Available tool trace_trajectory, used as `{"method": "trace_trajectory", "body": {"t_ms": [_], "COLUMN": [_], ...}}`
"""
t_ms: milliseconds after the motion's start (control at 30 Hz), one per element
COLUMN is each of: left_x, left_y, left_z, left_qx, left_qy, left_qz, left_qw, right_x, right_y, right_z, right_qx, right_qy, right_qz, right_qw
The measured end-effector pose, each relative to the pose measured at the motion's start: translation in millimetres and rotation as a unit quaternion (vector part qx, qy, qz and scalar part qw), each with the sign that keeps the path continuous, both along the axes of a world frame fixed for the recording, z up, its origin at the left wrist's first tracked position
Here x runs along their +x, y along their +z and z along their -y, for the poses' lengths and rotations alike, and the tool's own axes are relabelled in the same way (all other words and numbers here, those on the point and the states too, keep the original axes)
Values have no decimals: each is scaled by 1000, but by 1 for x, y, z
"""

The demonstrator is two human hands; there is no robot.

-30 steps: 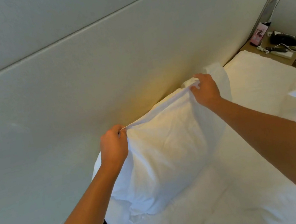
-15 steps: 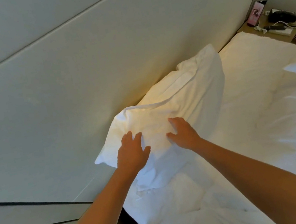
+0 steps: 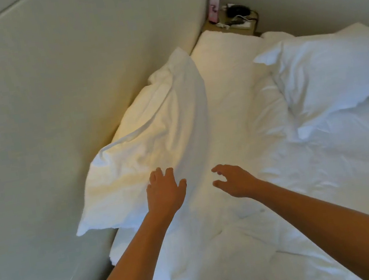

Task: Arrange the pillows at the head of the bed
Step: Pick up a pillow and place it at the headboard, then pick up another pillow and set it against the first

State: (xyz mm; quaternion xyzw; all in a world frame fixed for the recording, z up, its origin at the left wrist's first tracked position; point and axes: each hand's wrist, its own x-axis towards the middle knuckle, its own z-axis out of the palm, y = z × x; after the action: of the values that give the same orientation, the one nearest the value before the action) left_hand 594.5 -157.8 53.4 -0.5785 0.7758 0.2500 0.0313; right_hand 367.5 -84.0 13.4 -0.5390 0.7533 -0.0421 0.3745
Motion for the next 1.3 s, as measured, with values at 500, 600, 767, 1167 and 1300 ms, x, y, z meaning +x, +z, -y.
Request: {"method": "trace_trajectory", "body": {"t_ms": [500,600,767,1167,1300], "left_x": [-306,-358,-444,-589,-620], "left_y": [-4,-11,-30,-131,-169], "left_z": [-288,-370,-486,-612,-613], "left_qx": [136,145,165,208,162], "left_qy": [-382,-433,-451,-357,-324], "left_qz": [-18,-2,34,95,98], "left_qw": [914,890,876,905,927], "right_x": [-157,-180,-242,-380,-399], "right_y": [15,5,-28,-138,-173], "right_z": [-473,-558,-669,-750,-748], "right_qx": [77,76,67,51,68], "right_qy": [-444,-499,-561,-657,-678], "right_qz": [-34,-35,-37,-40,-7], "right_qw": [892,863,824,751,732]}}
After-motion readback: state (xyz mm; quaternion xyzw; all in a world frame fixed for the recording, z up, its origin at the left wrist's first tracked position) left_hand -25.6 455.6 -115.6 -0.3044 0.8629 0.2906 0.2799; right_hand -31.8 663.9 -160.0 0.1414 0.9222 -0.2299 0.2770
